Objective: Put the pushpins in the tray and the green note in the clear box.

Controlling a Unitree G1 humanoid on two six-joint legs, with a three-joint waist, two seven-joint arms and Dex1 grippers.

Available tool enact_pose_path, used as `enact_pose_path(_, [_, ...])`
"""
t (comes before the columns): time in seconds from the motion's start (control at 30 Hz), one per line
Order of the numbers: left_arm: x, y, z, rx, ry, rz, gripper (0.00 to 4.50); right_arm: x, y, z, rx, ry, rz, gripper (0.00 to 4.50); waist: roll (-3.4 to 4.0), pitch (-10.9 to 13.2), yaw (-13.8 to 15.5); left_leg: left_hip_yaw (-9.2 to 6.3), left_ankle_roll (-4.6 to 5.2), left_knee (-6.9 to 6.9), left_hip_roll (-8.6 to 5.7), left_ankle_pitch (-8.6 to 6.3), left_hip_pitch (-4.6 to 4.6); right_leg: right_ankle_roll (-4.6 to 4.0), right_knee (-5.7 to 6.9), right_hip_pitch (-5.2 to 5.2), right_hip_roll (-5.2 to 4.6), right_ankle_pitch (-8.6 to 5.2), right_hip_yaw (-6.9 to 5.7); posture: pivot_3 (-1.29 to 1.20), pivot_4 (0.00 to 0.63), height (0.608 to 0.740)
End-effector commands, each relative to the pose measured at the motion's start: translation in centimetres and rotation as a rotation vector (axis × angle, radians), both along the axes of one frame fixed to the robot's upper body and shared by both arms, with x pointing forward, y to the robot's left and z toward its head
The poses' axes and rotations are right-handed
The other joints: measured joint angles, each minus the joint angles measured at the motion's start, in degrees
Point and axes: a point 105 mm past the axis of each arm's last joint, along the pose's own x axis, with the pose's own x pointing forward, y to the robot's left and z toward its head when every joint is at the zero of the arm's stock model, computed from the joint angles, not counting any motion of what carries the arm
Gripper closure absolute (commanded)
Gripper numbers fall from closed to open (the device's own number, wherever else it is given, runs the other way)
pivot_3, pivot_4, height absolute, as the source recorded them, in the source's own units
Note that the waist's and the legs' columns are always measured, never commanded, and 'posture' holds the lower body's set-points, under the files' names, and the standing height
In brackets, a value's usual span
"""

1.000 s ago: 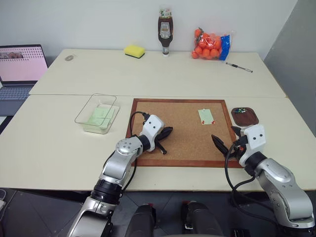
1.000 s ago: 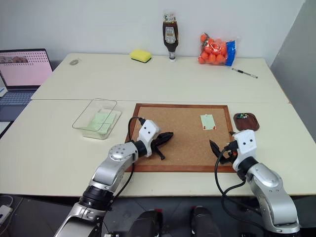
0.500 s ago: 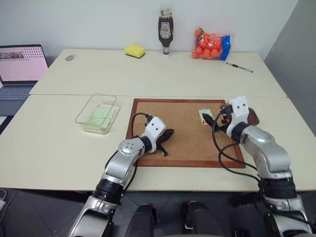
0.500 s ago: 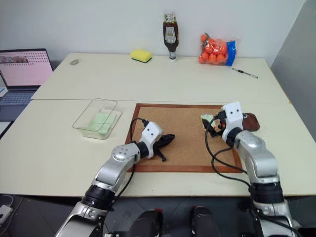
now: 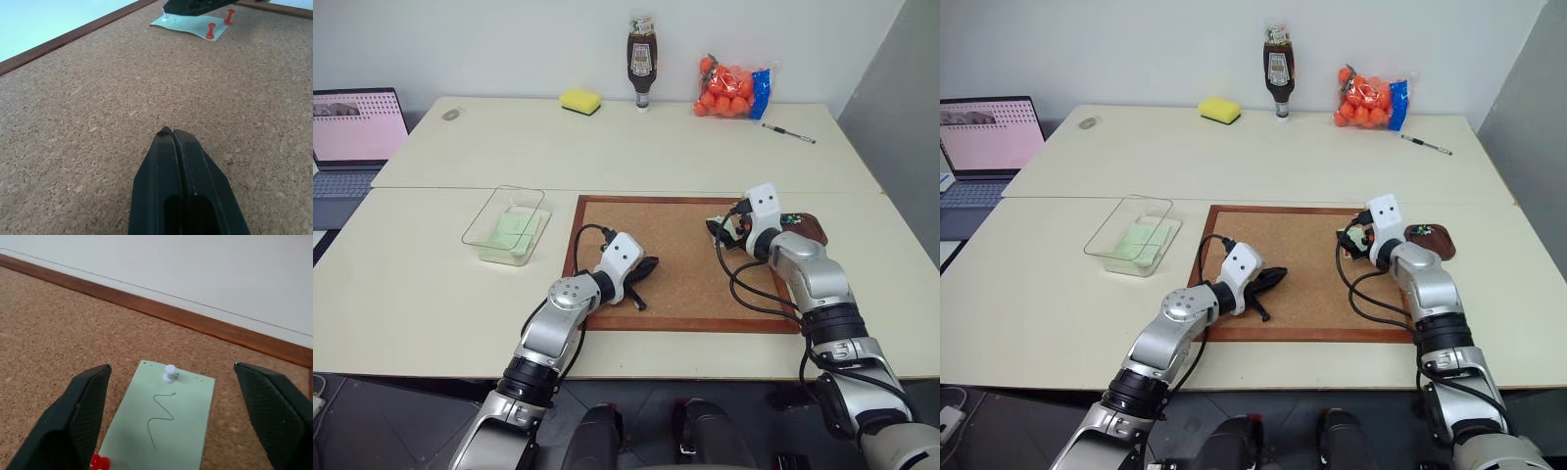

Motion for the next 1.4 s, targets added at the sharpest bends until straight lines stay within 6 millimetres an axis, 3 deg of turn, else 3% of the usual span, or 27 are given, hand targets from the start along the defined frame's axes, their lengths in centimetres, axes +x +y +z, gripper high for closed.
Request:
enact_pose_path(0.03, [-0.5,-0.7,0.2,0.001,-0.013,-0.024,4.5,0.8,0.4,2.0,0.004,-0.07,0.012,1.22,0.0,0.0,0.0,0.01,0.0,0.0,0.0,0.0,0.0,0.0,0.0,0.0,0.0,0.0,0.01,0.0,0.15,0.74])
enact_pose_path(0.27, [-0.6,-0.8,0.1,0.0,-0.011,-0.024,4.5,1.4,0.5,1.9,0.004,-0.069,0.007,2.89,0.0,0.0,0.0,0.0,0.0,0.0,0.01,0.0,0.01,-0.01,0.01,0.0,0.0,0.0,0.0,0.0,0.15,0.74])
enact_pose_path(0.53, [-0.7,-0.9,0.0,0.003,-0.009,-0.024,4.5,1.6,0.4,1.8,-0.008,-0.067,0.001,4.45,0.01,0.0,0.0,0.0,0.0,0.0,0.01,0.0,0.0,-0.01,0.01,0.0,-0.01,0.0,0.01,0.0,0.15,0.74])
enact_pose_path(1.4, [-0.5,-1.2,-0.5,0.011,0.002,-0.015,4.5,0.7,-0.1,5.4,0.04,-0.199,-0.011,4.45,0.01,-0.01,0.03,0.0,0.0,0.01,0.0,0.0,0.01,-0.01,0.03,0.0,-0.01,0.01,0.01,0.0,0.15,0.74])
